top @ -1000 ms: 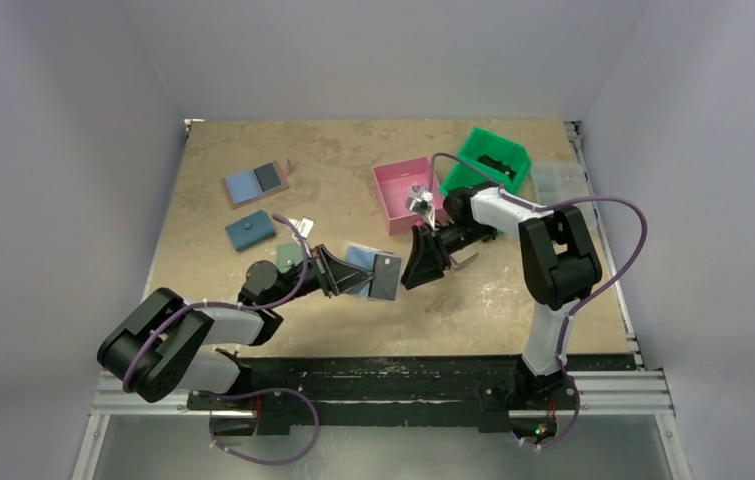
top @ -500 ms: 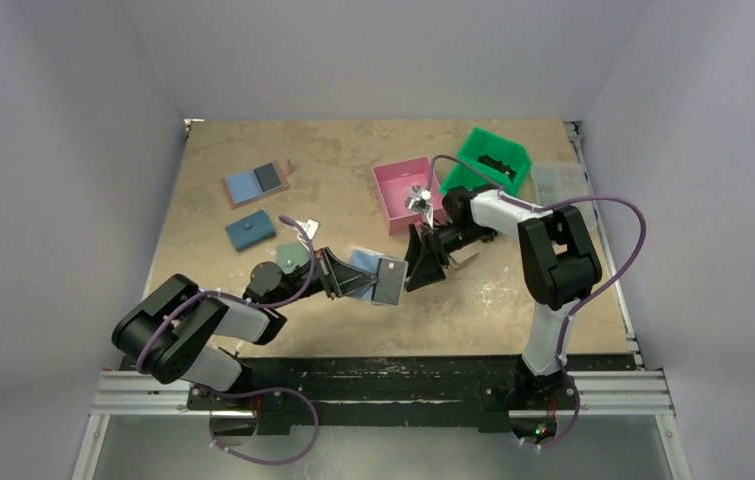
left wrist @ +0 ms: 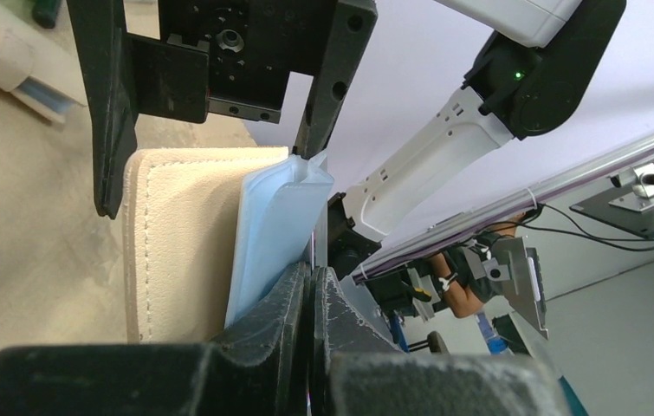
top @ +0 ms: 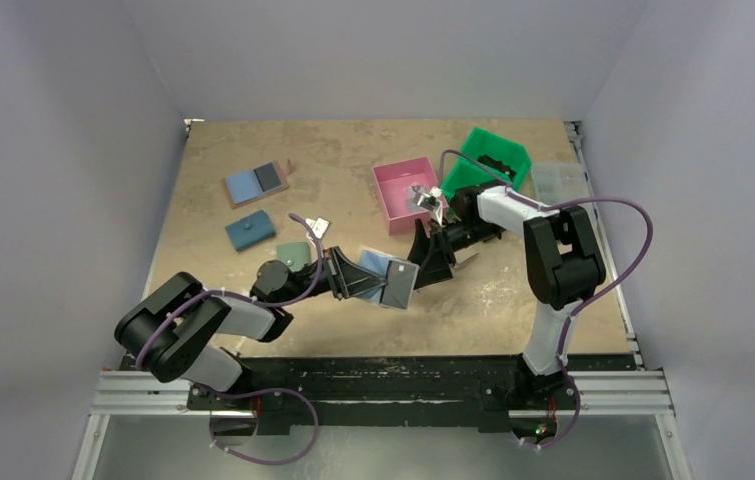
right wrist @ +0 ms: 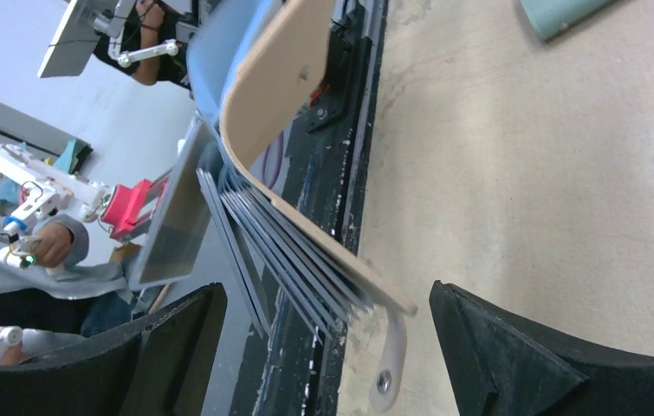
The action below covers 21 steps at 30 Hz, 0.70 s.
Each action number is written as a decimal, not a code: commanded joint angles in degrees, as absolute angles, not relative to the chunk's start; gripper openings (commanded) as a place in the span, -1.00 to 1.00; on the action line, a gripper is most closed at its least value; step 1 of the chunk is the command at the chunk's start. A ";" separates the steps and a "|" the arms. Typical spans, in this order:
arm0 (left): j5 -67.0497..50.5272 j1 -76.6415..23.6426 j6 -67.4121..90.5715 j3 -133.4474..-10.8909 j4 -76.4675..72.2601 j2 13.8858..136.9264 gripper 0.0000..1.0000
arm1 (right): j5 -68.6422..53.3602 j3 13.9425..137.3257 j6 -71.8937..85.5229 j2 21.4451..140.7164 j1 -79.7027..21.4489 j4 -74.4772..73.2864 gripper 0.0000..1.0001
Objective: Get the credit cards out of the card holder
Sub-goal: Remove the credit card from the card holder.
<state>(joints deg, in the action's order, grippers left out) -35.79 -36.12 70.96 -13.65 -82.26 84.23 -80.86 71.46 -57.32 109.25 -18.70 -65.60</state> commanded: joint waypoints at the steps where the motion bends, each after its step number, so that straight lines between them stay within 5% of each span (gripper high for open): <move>1: -35.96 -37.91 71.45 -17.31 -90.63 84.88 -1.00 | -85.50 74.53 -72.36 108.06 -19.09 -78.57 0.98; 10: -35.74 -38.85 71.35 -19.75 -90.64 87.34 -1.00 | -85.85 74.25 -70.81 106.53 -20.12 -78.97 0.85; 15: -35.44 -38.70 70.16 -19.70 -89.22 87.32 -1.00 | -86.37 74.87 -70.05 107.31 -20.13 -79.30 -0.09; 20: -35.03 -36.53 69.48 -17.56 -88.58 86.39 -1.00 | -86.29 75.10 -70.14 107.57 -20.12 -79.37 -0.74; 21: -35.06 -35.83 69.32 -16.99 -88.23 85.86 -1.00 | -86.18 75.10 -70.21 107.65 -20.08 -79.27 -1.00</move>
